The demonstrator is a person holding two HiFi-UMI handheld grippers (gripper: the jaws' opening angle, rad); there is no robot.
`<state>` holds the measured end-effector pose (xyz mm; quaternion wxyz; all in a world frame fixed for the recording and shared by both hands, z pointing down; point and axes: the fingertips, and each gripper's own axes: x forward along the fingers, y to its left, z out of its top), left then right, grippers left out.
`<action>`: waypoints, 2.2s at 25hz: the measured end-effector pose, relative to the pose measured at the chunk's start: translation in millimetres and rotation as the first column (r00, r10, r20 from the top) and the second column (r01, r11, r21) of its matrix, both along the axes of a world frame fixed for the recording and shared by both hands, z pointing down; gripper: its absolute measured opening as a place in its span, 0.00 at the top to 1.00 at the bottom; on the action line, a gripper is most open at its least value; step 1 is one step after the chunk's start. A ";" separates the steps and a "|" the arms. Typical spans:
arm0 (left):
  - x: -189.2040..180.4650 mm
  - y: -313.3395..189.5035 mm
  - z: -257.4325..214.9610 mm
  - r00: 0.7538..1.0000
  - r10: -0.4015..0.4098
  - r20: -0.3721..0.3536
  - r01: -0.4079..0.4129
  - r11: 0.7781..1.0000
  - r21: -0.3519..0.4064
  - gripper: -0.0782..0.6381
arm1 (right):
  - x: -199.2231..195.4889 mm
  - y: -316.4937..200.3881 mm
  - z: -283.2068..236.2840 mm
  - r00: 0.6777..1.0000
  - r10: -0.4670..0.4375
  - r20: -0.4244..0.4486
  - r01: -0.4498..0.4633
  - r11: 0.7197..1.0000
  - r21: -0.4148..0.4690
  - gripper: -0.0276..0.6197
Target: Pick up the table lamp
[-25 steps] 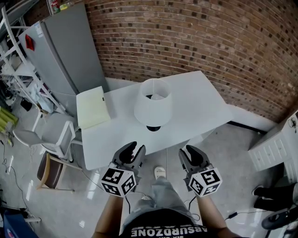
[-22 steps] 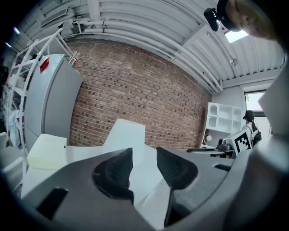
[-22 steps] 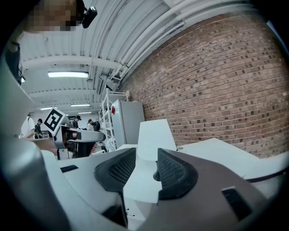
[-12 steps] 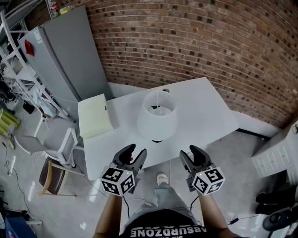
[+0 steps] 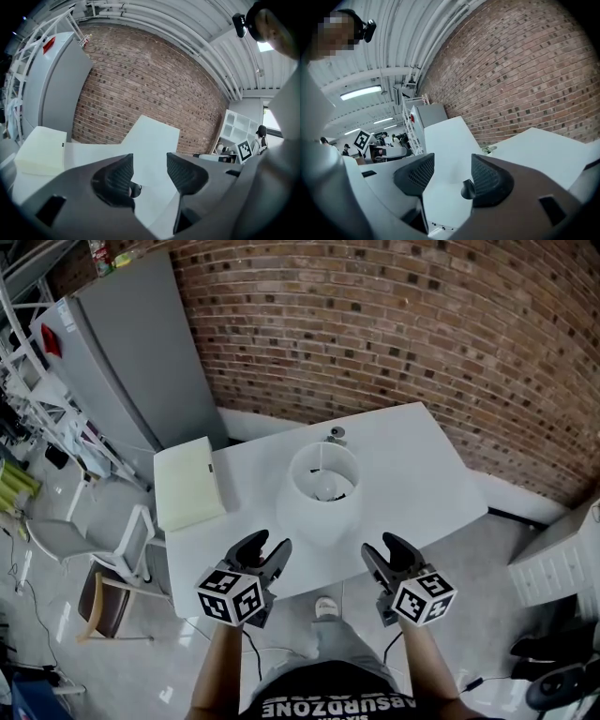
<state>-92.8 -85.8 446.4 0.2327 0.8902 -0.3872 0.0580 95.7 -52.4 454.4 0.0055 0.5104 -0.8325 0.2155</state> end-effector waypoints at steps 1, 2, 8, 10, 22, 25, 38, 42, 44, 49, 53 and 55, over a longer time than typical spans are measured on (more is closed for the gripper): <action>0.2 -5.1 2.2 1.000 0.001 -0.009 -0.001 1.000 -0.013 0.60 | 0.8 -5.0 2.0 1.000 -0.008 0.017 0.008 1.000 -0.012 0.62; 0.3 -10.2 4.5 1.000 0.001 -0.022 -0.001 1.000 -0.027 0.60 | 1.7 -10.1 4.0 0.999 -0.015 0.034 0.016 1.000 -0.023 0.62; -0.9 -37.7 16.7 0.995 -0.007 -0.096 -0.002 0.996 -0.091 0.59 | 10.4 -39.5 20.6 0.993 -0.052 0.107 0.062 0.994 -0.093 0.62; 0.1 -45.6 19.4 0.994 -0.008 -0.113 -0.004 0.994 -0.108 0.59 | 14.0 -48.6 26.2 0.991 -0.060 0.121 0.074 0.991 -0.116 0.62; -4.7 -81.9 42.6 0.966 -0.012 -0.259 -0.056 0.966 -0.254 0.59 | 33.2 -90.7 55.5 0.983 -0.098 0.158 0.135 0.960 -0.244 0.58; -4.7 -88.5 48.3 0.949 -0.004 -0.316 -0.093 0.952 -0.292 0.59 | 35.5 -99.6 62.5 0.974 -0.110 0.196 0.161 0.951 -0.265 0.57; -6.7 -108.0 71.2 0.794 -0.066 -0.604 -0.244 0.876 -0.417 0.59 | 41.4 -125.1 87.8 0.928 -0.197 0.318 0.304 0.892 -0.335 0.57; -1.8 -109.3 77.2 0.743 -0.068 -0.666 -0.301 0.854 -0.423 0.59 | 38.0 -127.8 94.2 0.896 -0.207 0.392 0.349 0.876 -0.334 0.57; -0.8 -108.8 78.9 0.721 -0.070 -0.689 -0.322 0.847 -0.423 0.59 | 36.8 -126.7 97.3 0.876 -0.207 0.435 0.373 0.864 -0.339 0.57; 0.9 -110.3 79.4 0.657 -0.071 -0.750 -0.384 0.826 -0.414 0.59 | 27.0 -125.7 91.5 0.786 -0.253 0.565 0.481 0.824 -0.300 0.57; 2.0 -110.7 80.9 0.607 -0.079 -0.791 -0.419 0.814 -0.403 0.59 | 22.8 -126.7 89.8 0.725 -0.283 0.628 0.541 0.798 -0.266 0.57; 3.4 -109.8 81.8 0.569 -0.096 -0.817 -0.444 0.800 -0.403 0.59 | 21.1 -126.3 90.1 0.694 -0.286 0.661 0.565 0.784 -0.255 0.57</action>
